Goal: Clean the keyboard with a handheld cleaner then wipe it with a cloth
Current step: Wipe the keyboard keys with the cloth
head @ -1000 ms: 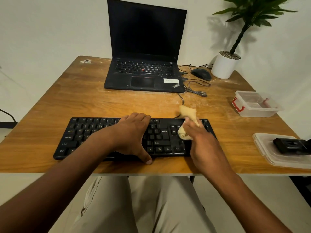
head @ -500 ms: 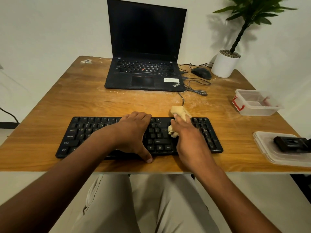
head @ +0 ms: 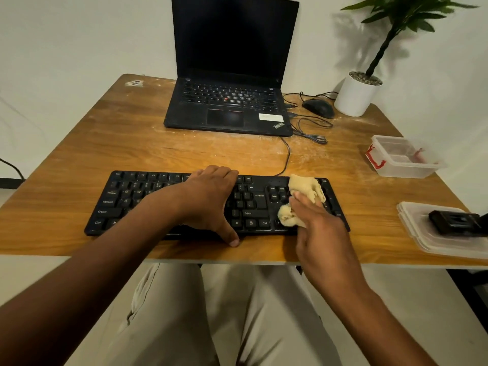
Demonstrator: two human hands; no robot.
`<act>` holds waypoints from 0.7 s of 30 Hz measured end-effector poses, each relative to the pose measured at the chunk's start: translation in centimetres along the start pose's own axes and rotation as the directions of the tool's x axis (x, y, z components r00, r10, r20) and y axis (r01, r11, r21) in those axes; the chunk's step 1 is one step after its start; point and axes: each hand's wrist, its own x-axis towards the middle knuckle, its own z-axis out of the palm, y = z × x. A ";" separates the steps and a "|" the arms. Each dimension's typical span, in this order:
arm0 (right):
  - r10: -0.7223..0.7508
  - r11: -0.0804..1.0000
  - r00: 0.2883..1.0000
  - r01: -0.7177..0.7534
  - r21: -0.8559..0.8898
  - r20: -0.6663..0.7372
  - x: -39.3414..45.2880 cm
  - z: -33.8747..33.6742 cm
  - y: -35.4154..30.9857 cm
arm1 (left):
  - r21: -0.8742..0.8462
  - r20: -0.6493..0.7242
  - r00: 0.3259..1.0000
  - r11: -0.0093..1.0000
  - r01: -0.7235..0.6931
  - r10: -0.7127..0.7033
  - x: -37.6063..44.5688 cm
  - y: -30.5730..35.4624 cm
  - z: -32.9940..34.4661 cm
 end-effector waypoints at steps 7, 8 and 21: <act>-0.073 0.997 0.996 0.074 -0.036 0.049 0.0 1.3 -1.4 | 0.001 0.001 1.000 1.000 0.001 -0.001 0.0 0.0 0.0; -0.036 0.998 0.999 0.037 -0.046 0.023 0.0 0.8 -0.5 | -0.003 -0.002 1.000 1.000 -0.003 0.003 0.0 -0.1 0.1; -0.125 0.990 0.992 0.124 -0.064 -0.005 -1.9 1.0 1.1 | -0.002 -0.008 1.000 1.000 -0.016 0.016 -0.2 0.0 0.0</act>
